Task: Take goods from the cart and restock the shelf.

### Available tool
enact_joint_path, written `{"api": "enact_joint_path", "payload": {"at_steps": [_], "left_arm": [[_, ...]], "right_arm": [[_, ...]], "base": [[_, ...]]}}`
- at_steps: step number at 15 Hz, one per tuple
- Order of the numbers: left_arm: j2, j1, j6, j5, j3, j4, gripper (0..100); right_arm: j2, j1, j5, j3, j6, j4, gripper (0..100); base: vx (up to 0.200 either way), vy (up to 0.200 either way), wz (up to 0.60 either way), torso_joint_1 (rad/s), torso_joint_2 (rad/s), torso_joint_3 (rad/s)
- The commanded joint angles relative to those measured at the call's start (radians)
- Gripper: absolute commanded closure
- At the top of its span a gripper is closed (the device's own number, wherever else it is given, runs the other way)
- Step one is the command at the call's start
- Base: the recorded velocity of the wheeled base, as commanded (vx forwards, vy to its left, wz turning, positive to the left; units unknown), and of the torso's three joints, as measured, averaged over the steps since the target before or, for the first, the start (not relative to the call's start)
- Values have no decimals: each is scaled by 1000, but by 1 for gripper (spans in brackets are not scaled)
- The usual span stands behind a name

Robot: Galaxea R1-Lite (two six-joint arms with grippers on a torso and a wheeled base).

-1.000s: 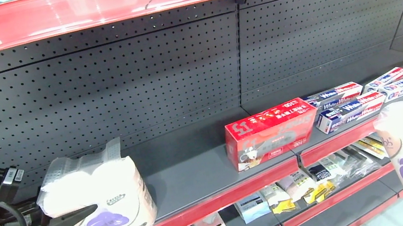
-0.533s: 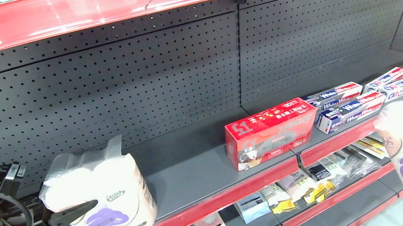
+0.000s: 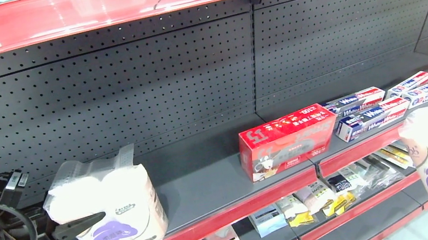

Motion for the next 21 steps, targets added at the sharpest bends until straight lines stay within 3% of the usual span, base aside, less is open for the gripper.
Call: {"api": "enact_joint_path", "payload": {"at_steps": [1,4,7,15,21], "left_arm": [[-3,-2,0,-2,-1,-1,100],[-3,6,-3,-2,-10,2,100],[-3,6,-28,1,-13,1,100],[2,9,-13,23,-4,-26,100],[-3,9,-23,66,17,-23,100]], "right_arm": [[-2,1,-1,-1,0,0,100],[-2,1,-7,-4,-2,0,100],[-4,1,-9,-6,-17,0,100],[2,1,-9,-12,-20,0,100],[2,2,-9,-10,-22,0,100]], "base": [[0,0,0,0,0,0],[0,0,0,0,0,0],[0,0,0,0,0,0],[0,0,0,0,0,0],[0,0,0,0,0,0]]}}
